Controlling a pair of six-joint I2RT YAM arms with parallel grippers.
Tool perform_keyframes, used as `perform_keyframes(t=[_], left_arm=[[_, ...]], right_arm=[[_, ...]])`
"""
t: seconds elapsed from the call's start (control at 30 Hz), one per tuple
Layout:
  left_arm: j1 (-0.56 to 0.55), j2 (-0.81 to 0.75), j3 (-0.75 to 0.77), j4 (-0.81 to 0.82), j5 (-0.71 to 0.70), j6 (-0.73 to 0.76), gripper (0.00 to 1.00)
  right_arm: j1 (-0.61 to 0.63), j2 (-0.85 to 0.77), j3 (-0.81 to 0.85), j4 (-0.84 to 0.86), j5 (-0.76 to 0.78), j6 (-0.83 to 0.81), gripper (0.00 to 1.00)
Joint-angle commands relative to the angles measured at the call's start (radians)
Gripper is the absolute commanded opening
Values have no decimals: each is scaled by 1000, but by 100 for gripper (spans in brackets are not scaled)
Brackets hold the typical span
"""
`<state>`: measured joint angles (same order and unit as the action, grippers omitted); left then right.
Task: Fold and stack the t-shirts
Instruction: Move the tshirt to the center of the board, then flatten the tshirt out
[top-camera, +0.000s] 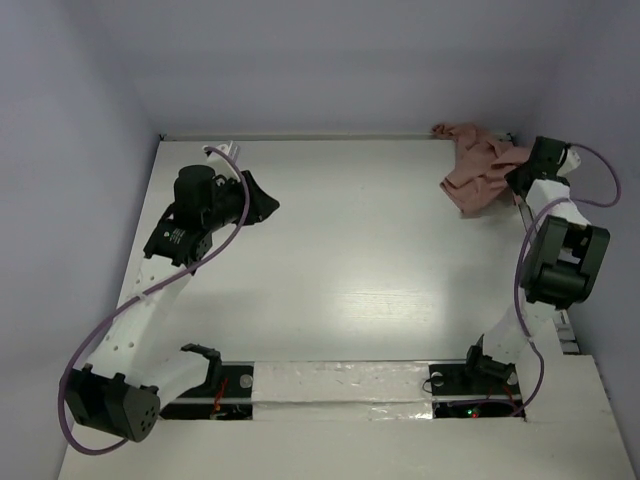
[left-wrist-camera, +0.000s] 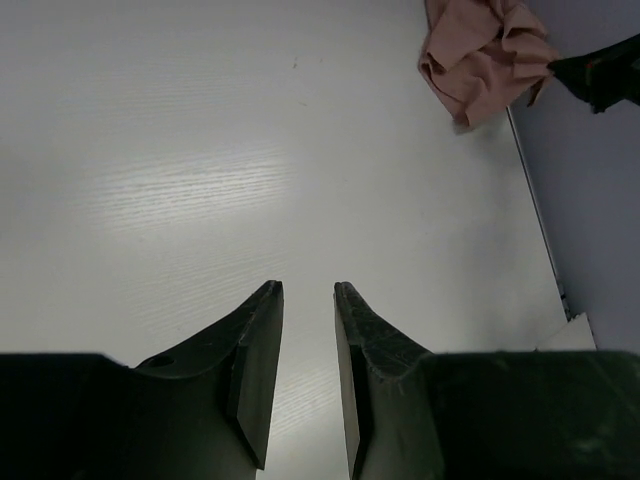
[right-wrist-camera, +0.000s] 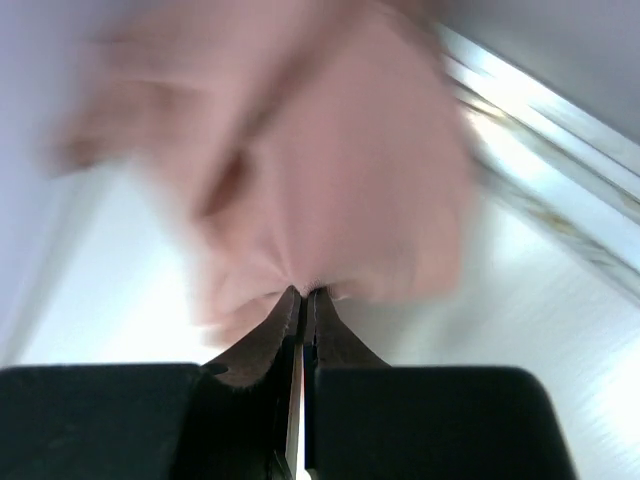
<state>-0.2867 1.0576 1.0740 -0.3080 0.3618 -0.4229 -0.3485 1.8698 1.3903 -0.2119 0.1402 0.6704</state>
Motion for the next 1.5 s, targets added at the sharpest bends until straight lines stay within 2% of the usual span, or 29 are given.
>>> perform_keyframes(t=[0.0, 0.13, 0.2, 0.23, 0.3, 0.33, 0.47, 0.53, 0.57, 0.67, 0.7, 0.73, 0.77, 0.8, 0.93, 0.97, 1.13, 1.27, 1.4, 1.47], left_arm=[[-5, 13, 76, 52, -3, 29, 24], [-5, 42, 141, 26, -67, 29, 23], [-5, 48, 164, 30, -86, 12, 23], [-5, 50, 170, 36, -99, 4, 23], [-5, 54, 191, 41, -106, -16, 23], [-5, 58, 198, 40, -104, -22, 23], [4, 59, 236, 27, -106, -39, 23], [4, 58, 259, 6, -119, -37, 23], [14, 55, 264, 0, -127, -36, 24], [23, 38, 282, -26, -156, -27, 24], [23, 29, 291, -43, -168, -24, 24], [23, 22, 296, -51, -207, -20, 25], [32, 18, 297, -59, -227, -14, 25], [32, 12, 297, -71, -241, -11, 26], [32, 10, 247, -77, -251, -11, 27], [32, 8, 225, -72, -250, -17, 27], [32, 42, 46, -13, -230, -42, 29], [32, 45, 4, 33, -161, -85, 28], [32, 38, 84, 34, -135, -88, 28], [32, 53, 122, 33, -110, -86, 28]], right_arm=[[130, -211, 51, 28, -106, -95, 0], [325, -326, 209, -58, -272, -91, 0], [373, -342, 313, -84, -357, -68, 0], [405, -340, 431, -90, -378, -55, 0], [414, -321, 548, -81, -468, 6, 0], [414, -311, 656, -77, -494, 35, 0], [424, -288, 789, -52, -606, 113, 0], [424, -329, 739, -40, -660, 129, 0], [424, -357, 617, -32, -672, 130, 0], [424, -489, 393, 0, -717, 112, 0], [424, -524, 222, 5, -737, 115, 0], [424, -603, 123, 11, -740, 123, 0], [424, -645, 16, 20, -735, 126, 0], [424, -687, -189, 40, -710, 123, 0], [424, -779, -474, -10, -625, 12, 0], [424, -790, -500, -20, -605, -1, 0], [424, -799, -528, -67, -467, -46, 0], [424, -742, -372, -26, -510, -19, 0], [460, -824, -92, 22, -409, -5, 0], [460, -789, 40, -6, -438, -32, 0]])
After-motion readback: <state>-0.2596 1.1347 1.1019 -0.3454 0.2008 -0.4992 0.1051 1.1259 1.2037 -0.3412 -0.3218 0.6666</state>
